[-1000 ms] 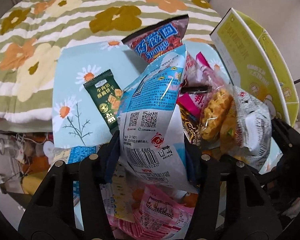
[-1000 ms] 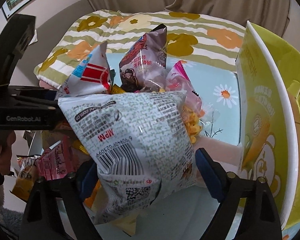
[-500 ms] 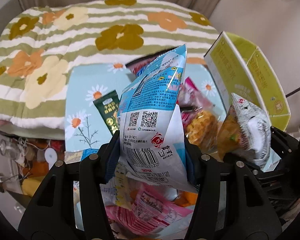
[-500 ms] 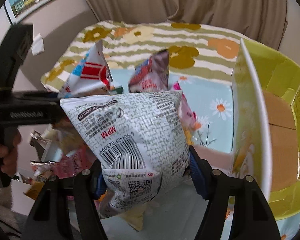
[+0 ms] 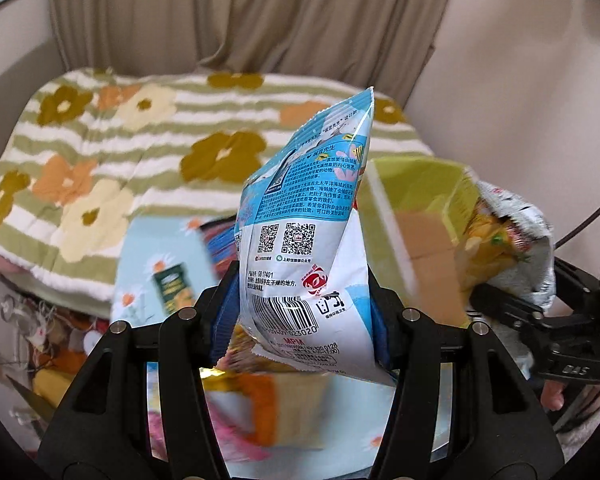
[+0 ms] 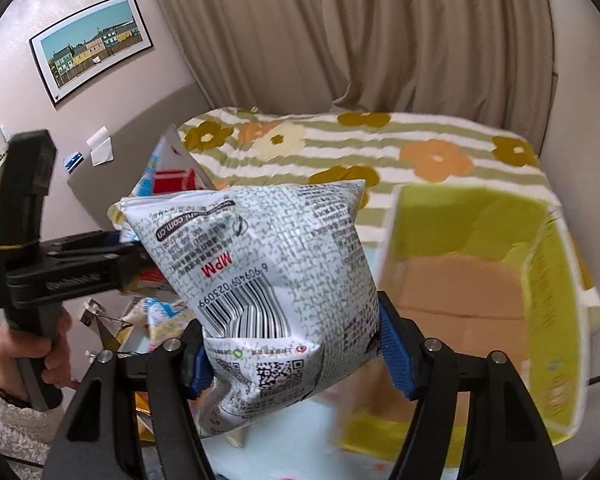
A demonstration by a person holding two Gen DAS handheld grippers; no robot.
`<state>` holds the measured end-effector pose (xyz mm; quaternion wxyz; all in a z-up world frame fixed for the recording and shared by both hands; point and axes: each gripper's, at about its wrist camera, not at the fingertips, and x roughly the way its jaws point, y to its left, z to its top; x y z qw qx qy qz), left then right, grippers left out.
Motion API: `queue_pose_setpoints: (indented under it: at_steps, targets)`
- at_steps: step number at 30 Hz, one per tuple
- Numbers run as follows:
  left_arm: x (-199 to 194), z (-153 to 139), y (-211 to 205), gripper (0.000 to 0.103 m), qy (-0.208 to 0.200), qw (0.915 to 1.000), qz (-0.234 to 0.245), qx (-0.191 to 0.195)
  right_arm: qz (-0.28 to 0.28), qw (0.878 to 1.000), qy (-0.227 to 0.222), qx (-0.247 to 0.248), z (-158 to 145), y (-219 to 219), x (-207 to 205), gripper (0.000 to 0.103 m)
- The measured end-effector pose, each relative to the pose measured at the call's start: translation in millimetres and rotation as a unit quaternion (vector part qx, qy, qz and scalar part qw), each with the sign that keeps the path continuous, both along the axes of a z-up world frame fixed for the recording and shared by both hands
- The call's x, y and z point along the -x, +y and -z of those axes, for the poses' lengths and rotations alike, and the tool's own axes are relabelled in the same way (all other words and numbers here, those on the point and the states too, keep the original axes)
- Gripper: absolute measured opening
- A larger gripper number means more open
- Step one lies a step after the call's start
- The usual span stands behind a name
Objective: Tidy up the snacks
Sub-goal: 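Carry the blue-white packet into the cardboard box and open the left tool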
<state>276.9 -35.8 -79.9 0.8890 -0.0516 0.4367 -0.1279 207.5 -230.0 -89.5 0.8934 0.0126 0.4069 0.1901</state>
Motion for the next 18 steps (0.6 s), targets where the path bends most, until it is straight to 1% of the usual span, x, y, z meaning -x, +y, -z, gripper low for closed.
queue_pose_setpoints:
  at_steps: [3, 6, 10, 12, 15, 18]
  targets:
    - [1.0, -12.5, -44.5, 0.051, -0.021, 0.9997, 0.014, -0.005, 0.014, 1.000, -0.003, 0.001, -8.8, -36.0, 1.0, 0.064]
    - [-3.2, -15.0, -89.5, 0.051, -0.022, 0.9993, 0.029, -0.003, 0.037, 0.999, -0.001, 0.006, -12.5, -72.1, 0.5, 0.064]
    - [-10.4, -8.9, -145.0, 0.051, -0.010, 0.9985, 0.054, 0.002, 0.065, 0.998, 0.010, 0.015, -8.8, -113.7, -3.5, 0.064]
    - [-13.6, -2.1, -169.1, 0.051, 0.001, 0.9976, 0.069, 0.001, 0.083, 0.996, 0.027, 0.009, -4.0, -132.6, -8.0, 0.064]
    - [-21.7, 11.9, -200.2, 0.051, 0.026, 0.9950, 0.096, -0.009, 0.106, 0.993, 0.046, -0.015, 1.3, -157.4, -12.2, 0.064]
    - [-26.4, 28.9, -224.8, 0.051, 0.046, 0.9914, 0.119, -0.027, 0.125, 0.990, 0.056, -0.021, 6.5, -172.5, -12.5, 0.064]
